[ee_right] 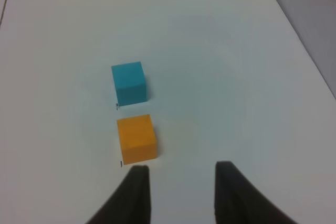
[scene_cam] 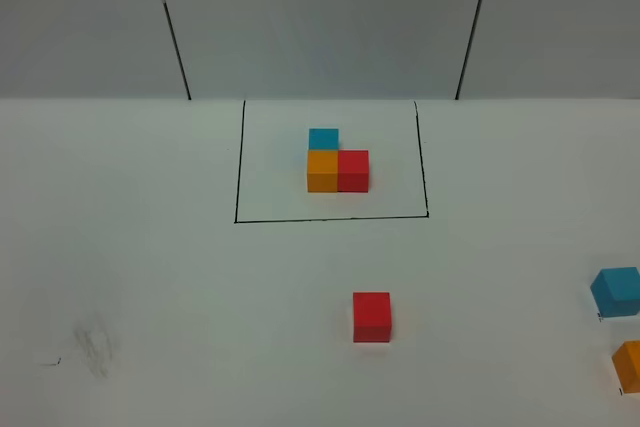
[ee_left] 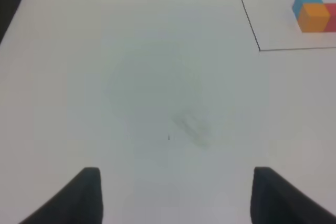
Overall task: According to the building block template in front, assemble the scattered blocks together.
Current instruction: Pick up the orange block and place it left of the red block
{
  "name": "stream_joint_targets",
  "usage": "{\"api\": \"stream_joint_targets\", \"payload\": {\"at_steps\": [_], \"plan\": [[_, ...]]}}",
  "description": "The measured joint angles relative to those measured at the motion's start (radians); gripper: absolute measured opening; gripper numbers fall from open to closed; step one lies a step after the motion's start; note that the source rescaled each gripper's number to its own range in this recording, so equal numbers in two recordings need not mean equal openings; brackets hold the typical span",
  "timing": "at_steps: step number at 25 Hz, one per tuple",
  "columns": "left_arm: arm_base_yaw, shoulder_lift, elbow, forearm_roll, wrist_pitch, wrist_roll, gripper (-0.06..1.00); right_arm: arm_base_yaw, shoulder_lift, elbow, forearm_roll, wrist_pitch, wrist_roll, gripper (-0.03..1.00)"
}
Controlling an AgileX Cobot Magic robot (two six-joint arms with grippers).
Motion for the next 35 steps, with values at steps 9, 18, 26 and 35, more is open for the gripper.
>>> {"api": "stream_joint_targets", "payload": {"at_steps": [9,18,26,35], "plan": [[0.0,0.0,0.132,-0.005,-0.055,-0.065,0.33,0.0,0.0,0.0,0.0,0.0,0.0,0.0],[0.0,0.0,0.134,-0.005,-0.062,-0.07,0.33,0.0,0.0,0.0,0.0,0.0,0.0,0.0],[0.0,0.0,0.134,-0.005,-0.062,-0.07,0.33,0.0,0.0,0.0,0.0,0.0,0.0,0.0],[0.0,0.0,0.134,-0.005,-0.062,-0.07,0.33,0.0,0.0,0.0,0.0,0.0,0.0,0.0]]}}
